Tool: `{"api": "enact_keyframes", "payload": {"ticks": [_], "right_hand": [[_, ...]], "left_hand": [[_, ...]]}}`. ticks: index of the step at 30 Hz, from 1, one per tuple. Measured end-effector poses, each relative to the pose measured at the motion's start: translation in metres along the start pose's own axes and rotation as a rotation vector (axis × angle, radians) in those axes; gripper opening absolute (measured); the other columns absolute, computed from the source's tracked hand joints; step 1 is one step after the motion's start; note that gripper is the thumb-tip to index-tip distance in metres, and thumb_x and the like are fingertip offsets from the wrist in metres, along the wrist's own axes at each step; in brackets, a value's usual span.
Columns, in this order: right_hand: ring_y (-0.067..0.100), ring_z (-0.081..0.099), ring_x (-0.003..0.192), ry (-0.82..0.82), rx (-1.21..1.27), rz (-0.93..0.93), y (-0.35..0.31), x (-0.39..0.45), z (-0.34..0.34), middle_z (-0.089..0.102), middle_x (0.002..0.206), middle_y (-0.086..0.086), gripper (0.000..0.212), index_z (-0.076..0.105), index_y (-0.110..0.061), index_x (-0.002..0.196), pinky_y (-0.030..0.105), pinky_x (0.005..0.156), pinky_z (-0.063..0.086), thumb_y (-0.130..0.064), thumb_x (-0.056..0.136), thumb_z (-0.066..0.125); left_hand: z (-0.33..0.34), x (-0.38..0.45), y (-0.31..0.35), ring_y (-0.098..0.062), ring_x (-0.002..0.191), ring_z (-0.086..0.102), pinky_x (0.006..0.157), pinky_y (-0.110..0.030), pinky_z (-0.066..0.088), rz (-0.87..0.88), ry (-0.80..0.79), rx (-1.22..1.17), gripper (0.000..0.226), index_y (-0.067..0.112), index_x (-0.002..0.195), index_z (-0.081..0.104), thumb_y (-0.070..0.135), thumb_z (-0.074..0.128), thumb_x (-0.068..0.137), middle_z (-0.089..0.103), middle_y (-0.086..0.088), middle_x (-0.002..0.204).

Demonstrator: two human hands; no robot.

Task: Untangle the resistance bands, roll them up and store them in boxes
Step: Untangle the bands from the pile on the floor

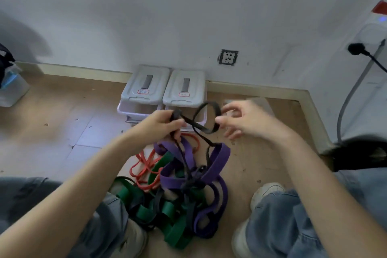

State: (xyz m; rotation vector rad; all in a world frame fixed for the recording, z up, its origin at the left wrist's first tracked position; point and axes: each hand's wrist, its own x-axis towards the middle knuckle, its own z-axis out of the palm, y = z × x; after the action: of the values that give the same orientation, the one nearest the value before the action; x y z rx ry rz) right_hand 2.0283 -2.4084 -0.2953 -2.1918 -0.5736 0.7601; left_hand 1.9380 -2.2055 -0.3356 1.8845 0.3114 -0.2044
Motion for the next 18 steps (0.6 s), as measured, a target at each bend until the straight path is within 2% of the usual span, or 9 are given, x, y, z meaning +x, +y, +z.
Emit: {"api": "enact_keyframes", "payload": {"ticks": [2,4,5,7,8,10,13,15,18], "right_hand": [[0.019,0.06,0.106,-0.192,-0.289,0.04,0.003,0.002,0.01,0.051,0.132,0.007,0.084,0.026,-0.019,0.145,0.031,0.086,0.052,-0.04,0.078,0.071],[0.01,0.066,0.092,-0.359,-0.086,-0.066,-0.005,-0.001,0.027,0.057,0.118,-0.007,0.089,0.021,-0.031,0.146,0.025,0.077,0.053,-0.039,0.076,0.075],[0.01,0.067,0.077,-0.376,0.041,-0.146,-0.007,-0.001,0.037,0.063,0.104,-0.009,0.073,0.033,-0.027,0.14,0.022,0.068,0.054,-0.035,0.079,0.073],[0.019,0.062,0.062,-0.219,0.253,-0.275,-0.013,0.001,0.046,0.069,0.08,0.0,0.025,0.059,-0.01,0.11,0.021,0.056,0.051,-0.021,0.088,0.064],[0.02,0.06,0.059,-0.089,0.357,-0.291,-0.014,0.002,0.042,0.068,0.072,0.004,0.013,0.063,-0.003,0.095,0.02,0.053,0.049,-0.015,0.09,0.059],[0.018,0.062,0.063,0.107,0.566,-0.303,-0.019,0.001,0.025,0.068,0.071,0.008,0.018,0.063,0.0,0.082,0.019,0.057,0.051,-0.011,0.092,0.053],[0.019,0.066,0.069,0.091,0.748,-0.438,-0.027,-0.003,0.008,0.07,0.074,0.01,0.021,0.064,-0.005,0.074,0.021,0.062,0.055,-0.02,0.086,0.054],[0.017,0.067,0.066,0.091,0.762,-0.485,-0.034,-0.007,0.012,0.071,0.072,0.008,0.022,0.064,-0.007,0.073,0.021,0.061,0.054,-0.023,0.085,0.054],[0.014,0.065,0.063,0.293,0.914,-0.414,-0.029,-0.005,0.005,0.07,0.072,0.008,0.023,0.06,-0.003,0.077,0.019,0.06,0.054,-0.014,0.094,0.048]], "left_hand": [[0.0,-0.008,0.037,-0.013,0.065,0.063,0.068,-0.026,0.056,0.133,-0.035,-0.148,0.017,0.008,0.088,0.061,0.016,0.048,0.095,0.058,0.006,0.055],[0.003,-0.017,0.066,-0.015,0.065,0.065,0.064,-0.024,0.055,0.239,-0.082,-0.285,0.015,0.006,0.091,0.061,0.015,0.049,0.093,0.061,0.005,0.059],[0.003,-0.019,0.076,-0.016,0.065,0.067,0.063,-0.023,0.055,0.268,-0.074,-0.348,0.016,0.005,0.092,0.061,0.016,0.049,0.093,0.062,0.004,0.062],[-0.005,-0.021,0.087,-0.017,0.07,0.07,0.063,-0.024,0.056,0.295,-0.019,-0.431,0.019,0.006,0.091,0.062,0.02,0.049,0.093,0.067,0.001,0.067],[-0.011,-0.019,0.084,-0.018,0.076,0.071,0.067,-0.026,0.058,0.295,-0.01,-0.449,0.021,0.008,0.091,0.063,0.025,0.051,0.092,0.069,0.0,0.072],[-0.021,-0.014,0.065,-0.015,0.094,0.069,0.082,-0.028,0.056,0.24,-0.065,-0.378,0.032,0.014,0.102,0.063,0.038,0.056,0.083,0.072,0.002,0.095],[0.013,-0.01,0.011,-0.001,0.114,0.057,0.098,-0.024,0.046,0.11,-0.272,-0.108,0.053,0.026,0.128,0.052,0.041,0.063,0.078,0.06,0.011,0.124],[0.046,-0.008,-0.018,-0.003,0.111,0.057,0.095,-0.019,0.045,0.076,-0.329,-0.085,0.038,0.012,0.125,0.052,0.017,0.06,0.088,0.059,0.003,0.123],[0.045,0.0,-0.021,-0.008,0.089,0.065,0.089,-0.034,0.052,0.137,-0.11,0.1,0.013,0.003,0.1,0.061,0.006,0.05,0.093,0.068,-0.005,0.101]]}}
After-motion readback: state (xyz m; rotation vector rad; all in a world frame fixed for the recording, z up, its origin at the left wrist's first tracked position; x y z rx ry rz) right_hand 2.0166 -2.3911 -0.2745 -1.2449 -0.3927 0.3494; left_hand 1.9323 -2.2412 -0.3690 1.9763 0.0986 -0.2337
